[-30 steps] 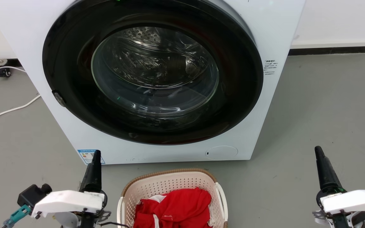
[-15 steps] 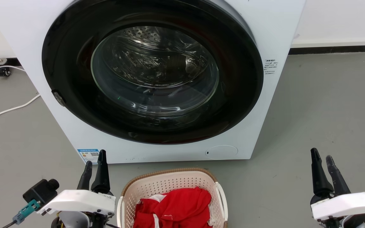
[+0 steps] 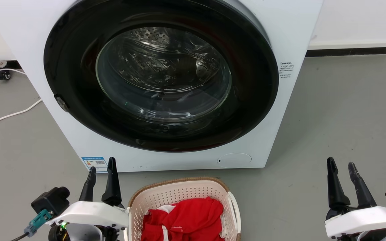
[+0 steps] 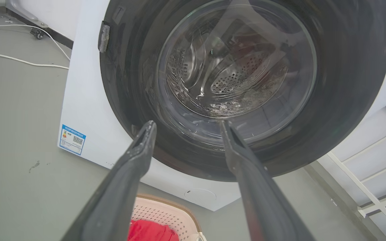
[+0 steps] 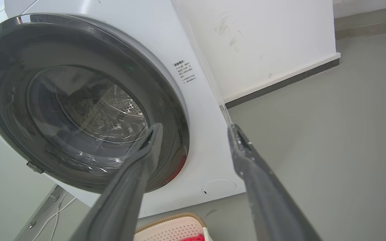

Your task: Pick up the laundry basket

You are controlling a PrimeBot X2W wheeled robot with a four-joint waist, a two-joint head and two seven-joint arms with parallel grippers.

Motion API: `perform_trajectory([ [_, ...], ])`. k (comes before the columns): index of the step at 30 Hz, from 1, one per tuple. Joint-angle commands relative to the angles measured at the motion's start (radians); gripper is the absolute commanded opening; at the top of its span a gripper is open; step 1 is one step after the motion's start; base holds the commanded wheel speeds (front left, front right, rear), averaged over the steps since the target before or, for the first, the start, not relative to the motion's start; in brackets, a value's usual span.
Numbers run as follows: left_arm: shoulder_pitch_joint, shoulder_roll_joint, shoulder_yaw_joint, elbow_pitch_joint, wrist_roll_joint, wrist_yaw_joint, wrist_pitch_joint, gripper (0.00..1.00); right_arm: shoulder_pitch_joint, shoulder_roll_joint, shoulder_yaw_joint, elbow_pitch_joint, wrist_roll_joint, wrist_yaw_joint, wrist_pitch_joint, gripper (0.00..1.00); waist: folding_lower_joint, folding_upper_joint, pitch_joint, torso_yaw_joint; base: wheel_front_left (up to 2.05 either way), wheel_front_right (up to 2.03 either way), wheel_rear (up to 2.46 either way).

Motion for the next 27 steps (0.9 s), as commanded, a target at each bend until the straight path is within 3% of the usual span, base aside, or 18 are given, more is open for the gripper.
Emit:
perform_trajectory([
  [1,0.0,0.004,-0.004,-0.018,0.04,0.006,-0.012,1.0,0.004,-0.004,0.004,-0.022,-0.045,0.0,-0.012,1.0,0.0,0.0,0.001,0.0,0.0,0.0,0.0],
  [27,0.022,0.005,-0.036,-0.042,0.309,0.041,-0.075,1.0,0.043,-0.005,0.021,-0.081,-0.341,0.0,-0.076,1.0,0.0,0.0,0.005,0.003,0.0,0.0,0.0],
])
